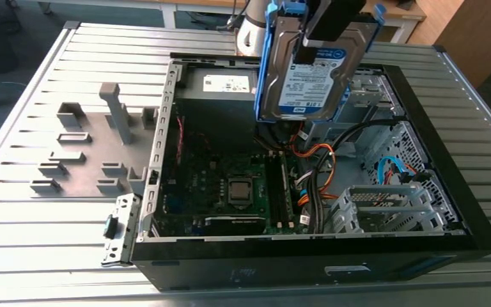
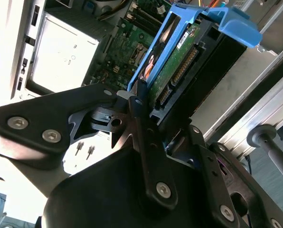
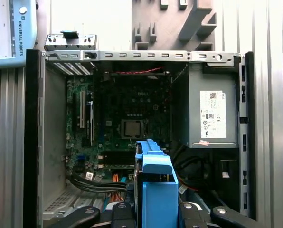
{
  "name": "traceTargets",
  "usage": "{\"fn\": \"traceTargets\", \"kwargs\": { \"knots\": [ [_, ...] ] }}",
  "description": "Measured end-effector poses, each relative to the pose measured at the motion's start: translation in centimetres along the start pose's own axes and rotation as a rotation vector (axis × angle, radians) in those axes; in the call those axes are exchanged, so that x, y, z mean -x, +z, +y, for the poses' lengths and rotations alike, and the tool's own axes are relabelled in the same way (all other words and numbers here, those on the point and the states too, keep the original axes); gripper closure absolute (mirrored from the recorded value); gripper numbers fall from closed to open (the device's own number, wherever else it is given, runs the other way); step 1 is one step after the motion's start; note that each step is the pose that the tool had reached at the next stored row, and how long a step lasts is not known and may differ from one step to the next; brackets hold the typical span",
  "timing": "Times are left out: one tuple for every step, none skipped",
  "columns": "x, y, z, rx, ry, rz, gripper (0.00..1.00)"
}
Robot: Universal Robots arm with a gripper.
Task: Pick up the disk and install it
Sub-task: 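Pick up the disk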
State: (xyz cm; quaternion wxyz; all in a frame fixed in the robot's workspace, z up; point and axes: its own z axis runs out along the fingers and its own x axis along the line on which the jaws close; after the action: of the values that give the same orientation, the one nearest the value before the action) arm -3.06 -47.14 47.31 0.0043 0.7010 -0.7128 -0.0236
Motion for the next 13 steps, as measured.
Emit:
{"fn": "traceTargets", "kwargs": {
  "knots": [
    [-0.08,0.0,0.0,0.0,0.0,0.0001,0.64],
    [-0.16,-0.01,0.0,0.0001,0.0,0.0002,0.64],
    [-0.25,-0.01,0.0,0.0,0.0,0.0001,0.64],
    [-0.33,-0.01,-0.01,0.0,0.0,0.0002,0.64],
    [-0.42,-0.01,-0.01,0.0,0.0,0.0002,0.64],
    [-0.5,-0.01,-0.01,0.0,0.0,0.0002,0.64],
    [-0.59,-0.01,-0.01,0.0,0.0,0.0002,0.64],
    [-0.67,-0.02,-0.01,0.0,0.0,0.0003,0.64],
    [-0.75,-0.02,-0.01,0.0,0.0,0.0003,0.64],
    [-0.83,-0.02,-0.02,0.0,0.0,0.0004,0.64],
    [-0.92,-0.03,-0.02,0.0,0.0,0.0004,0.64],
    [-1.0,-0.03,-0.02,0.0,0.0,0.0005,0.64],
    [-1.08,-0.03,-0.02,0.0,0.0,0.0005,0.64]
  ]
}}
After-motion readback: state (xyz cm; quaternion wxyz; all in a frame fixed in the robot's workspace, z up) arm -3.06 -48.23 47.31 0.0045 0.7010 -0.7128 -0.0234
